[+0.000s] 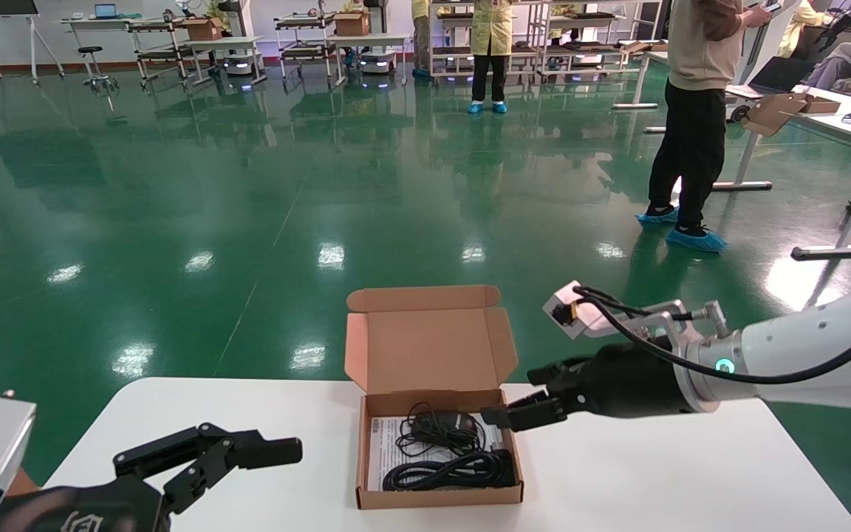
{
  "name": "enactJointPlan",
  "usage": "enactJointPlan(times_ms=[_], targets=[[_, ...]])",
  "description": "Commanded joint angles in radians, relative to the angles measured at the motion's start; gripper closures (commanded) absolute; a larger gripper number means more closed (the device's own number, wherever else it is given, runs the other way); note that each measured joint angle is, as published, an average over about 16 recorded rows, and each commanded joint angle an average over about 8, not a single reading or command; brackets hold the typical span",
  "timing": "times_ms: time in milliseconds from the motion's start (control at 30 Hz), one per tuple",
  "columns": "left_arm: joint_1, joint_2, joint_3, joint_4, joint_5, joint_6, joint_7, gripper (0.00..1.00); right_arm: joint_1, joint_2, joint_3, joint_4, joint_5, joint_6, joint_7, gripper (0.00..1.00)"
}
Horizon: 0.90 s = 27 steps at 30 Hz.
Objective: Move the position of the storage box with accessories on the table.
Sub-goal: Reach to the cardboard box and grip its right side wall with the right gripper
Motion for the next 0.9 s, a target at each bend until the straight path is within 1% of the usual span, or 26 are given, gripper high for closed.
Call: enactJointPlan(times_ms=[33, 133, 233, 333, 400, 633, 767, 900], targets=[[0.000, 0.000, 0.000, 0.000, 0.000, 0.000, 0.000, 0.00, 0.008, 0.009, -0.001, 0.006, 0.000, -0.025, -0.015, 0.00], [0.000, 0.000, 0.000, 0.000, 0.000, 0.000, 0.000, 0.00, 0.010, 0.012, 0.013, -0.041, 0.021, -0.021, 0.060, 0.00], [0.000, 0.000, 0.000, 0.000, 0.000, 0.000, 0.000, 0.00, 0.009, -0.002, 0.031, -0.088, 0.047, 0.016, 0.145, 0.00], [0.000, 0.000, 0.000, 0.000, 0.000, 0.000, 0.000, 0.00, 0.003, -0.022, 0.047, -0.115, 0.070, 0.058, 0.201, 0.00], [0.000, 0.000, 0.000, 0.000, 0.000, 0.000, 0.000, 0.00, 0.000, -0.030, 0.056, -0.122, 0.083, 0.072, 0.225, 0.00], [0.000, 0.000, 0.000, 0.000, 0.000, 0.000, 0.000, 0.00, -0.018, -0.027, 0.067, -0.103, 0.099, 0.094, 0.225, 0.00], [0.000, 0.000, 0.000, 0.000, 0.000, 0.000, 0.000, 0.00, -0.037, -0.029, 0.056, -0.104, 0.084, 0.116, 0.231, 0.00], [0.000, 0.000, 0.000, 0.000, 0.000, 0.000, 0.000, 0.00, -0.048, -0.042, 0.033, -0.113, 0.051, 0.150, 0.258, 0.00]])
